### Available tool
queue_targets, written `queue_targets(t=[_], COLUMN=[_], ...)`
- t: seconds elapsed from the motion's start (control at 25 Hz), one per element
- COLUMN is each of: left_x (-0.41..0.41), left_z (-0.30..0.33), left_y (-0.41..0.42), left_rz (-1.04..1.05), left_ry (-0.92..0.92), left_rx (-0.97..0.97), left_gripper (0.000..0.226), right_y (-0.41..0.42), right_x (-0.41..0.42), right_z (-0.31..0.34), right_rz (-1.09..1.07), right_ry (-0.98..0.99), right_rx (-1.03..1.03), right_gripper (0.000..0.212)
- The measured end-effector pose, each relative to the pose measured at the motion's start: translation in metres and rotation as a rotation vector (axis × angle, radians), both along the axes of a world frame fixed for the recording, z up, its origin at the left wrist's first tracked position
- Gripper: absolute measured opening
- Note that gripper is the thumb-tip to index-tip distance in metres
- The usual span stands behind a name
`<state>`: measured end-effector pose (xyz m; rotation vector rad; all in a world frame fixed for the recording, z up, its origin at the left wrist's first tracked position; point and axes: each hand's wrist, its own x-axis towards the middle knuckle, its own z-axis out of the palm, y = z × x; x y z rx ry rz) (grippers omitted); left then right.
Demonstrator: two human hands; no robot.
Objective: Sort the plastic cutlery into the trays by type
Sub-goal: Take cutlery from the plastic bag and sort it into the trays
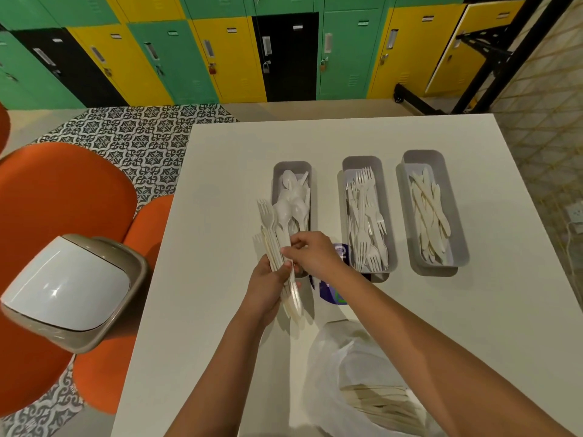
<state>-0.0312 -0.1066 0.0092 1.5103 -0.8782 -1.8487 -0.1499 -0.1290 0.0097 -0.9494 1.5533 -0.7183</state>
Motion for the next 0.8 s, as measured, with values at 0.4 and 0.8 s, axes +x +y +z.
queue_targets(t=[0.4,0.8], left_x=[-0.002,0.007], left_z=[0.004,0.004], left_y=[0.002,0.000], left_rz=[0.127,0.180], left_ry=[-0.028,-0.077], left_rx=[0.038,0.059], left_gripper=[0.022,0.038], right_y=[-0.002,-0.026], right_x=[-0.010,-0.005], right_z=[-0.010,-0.014], right_rz=[-0.313,0.009], right_ry=[-0.011,0.337], right_rx=[0.052,0.051], right_gripper=[0.027,0.029])
